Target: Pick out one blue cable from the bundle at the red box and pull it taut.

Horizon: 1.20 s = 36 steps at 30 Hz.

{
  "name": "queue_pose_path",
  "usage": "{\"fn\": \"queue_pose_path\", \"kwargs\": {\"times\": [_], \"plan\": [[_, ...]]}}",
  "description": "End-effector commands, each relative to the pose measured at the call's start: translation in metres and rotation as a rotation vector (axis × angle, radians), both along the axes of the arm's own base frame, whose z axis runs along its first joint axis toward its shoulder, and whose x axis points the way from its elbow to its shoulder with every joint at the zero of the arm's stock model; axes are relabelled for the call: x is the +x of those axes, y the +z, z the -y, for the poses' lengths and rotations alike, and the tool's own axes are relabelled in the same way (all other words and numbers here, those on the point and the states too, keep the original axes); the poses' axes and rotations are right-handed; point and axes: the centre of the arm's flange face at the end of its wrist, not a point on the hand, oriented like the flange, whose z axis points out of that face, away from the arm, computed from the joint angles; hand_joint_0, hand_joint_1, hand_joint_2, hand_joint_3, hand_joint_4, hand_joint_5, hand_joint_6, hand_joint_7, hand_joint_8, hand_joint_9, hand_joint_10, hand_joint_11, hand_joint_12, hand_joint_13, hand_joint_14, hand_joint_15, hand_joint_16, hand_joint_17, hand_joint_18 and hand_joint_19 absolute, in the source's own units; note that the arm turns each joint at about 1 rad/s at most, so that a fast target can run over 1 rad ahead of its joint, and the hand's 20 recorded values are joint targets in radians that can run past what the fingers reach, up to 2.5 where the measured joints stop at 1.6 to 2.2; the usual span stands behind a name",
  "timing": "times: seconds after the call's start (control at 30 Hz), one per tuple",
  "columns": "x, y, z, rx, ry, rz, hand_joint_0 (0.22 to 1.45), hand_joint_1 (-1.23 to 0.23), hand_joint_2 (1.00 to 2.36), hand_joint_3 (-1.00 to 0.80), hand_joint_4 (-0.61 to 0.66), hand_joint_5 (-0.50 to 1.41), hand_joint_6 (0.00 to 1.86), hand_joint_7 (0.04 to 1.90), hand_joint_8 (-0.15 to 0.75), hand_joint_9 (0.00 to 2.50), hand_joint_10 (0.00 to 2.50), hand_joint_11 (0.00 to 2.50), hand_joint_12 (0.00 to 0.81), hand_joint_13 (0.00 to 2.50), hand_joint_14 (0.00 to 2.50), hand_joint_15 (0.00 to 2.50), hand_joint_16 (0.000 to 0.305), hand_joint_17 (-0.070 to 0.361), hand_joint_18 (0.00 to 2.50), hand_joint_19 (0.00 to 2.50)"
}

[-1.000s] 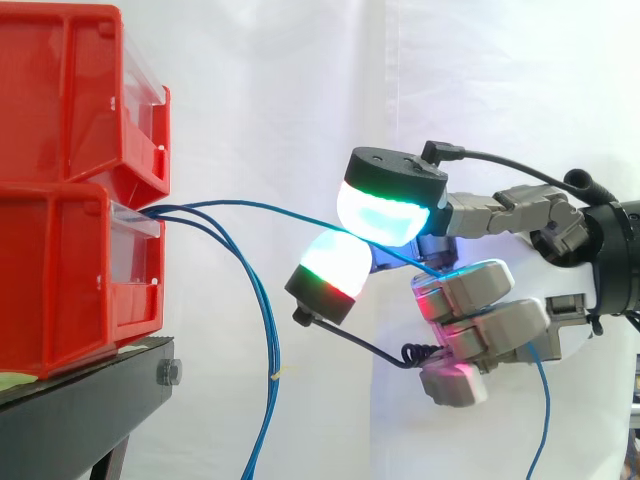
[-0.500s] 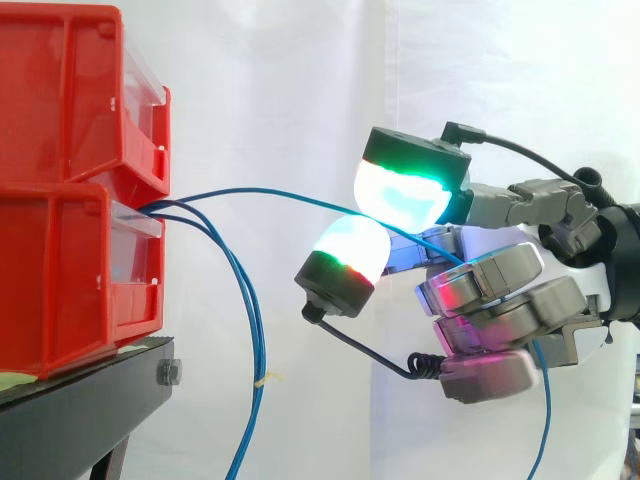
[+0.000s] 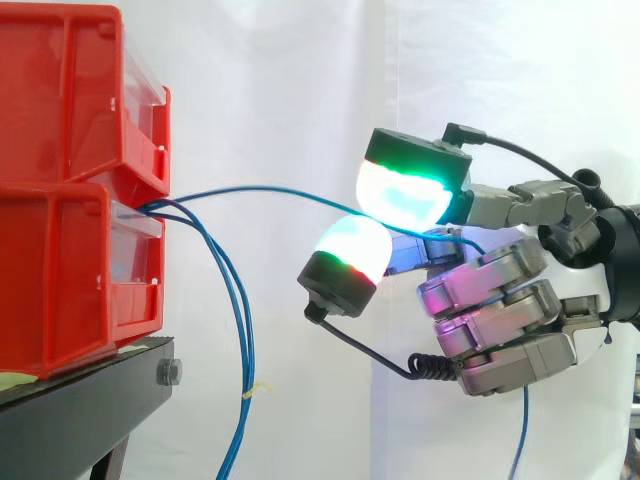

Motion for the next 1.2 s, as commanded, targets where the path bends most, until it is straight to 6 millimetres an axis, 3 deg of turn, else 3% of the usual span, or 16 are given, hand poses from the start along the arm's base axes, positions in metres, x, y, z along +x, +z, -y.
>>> {"fn": "queue_pose_path", "kwargs": {"times": [0.0,0.07,0.2,1.17], "plan": [[-0.0001,-0.0001,0.0004,0.0,-0.001,-0.001,0.68,-0.81,1.02,-0.12,-0.22,-0.13,0.93,0.95,0.24,1.42,1.75,1.43,0.289,1.25,2.5,1.11,0.035,0.079,1.61,2.01],[-0.0003,-0.0001,0.0016,0.0,-0.002,-0.001,0.68,-0.81,1.02,-0.12,-0.22,-0.13,0.93,0.95,0.238,1.39,2.02,1.36,0.289,1.25,2.5,1.11,0.036,0.08,1.61,2.01],[-0.0003,-0.0001,0.0016,0.0,-0.002,-0.001,0.68,-0.81,1.02,-0.12,-0.21,-0.13,0.93,0.94,0.239,1.35,2.22,1.29,0.293,1.24,2.5,1.14,0.036,0.08,1.59,2.0],[-0.0024,-0.0017,0.0061,-0.007,-0.006,-0.013,0.68,-0.81,1.02,-0.1,-0.22,-0.12,0.92,0.99,0.242,1.34,2.42,1.25,0.289,1.23,2.5,1.12,0.035,0.08,1.58,1.96]]}}
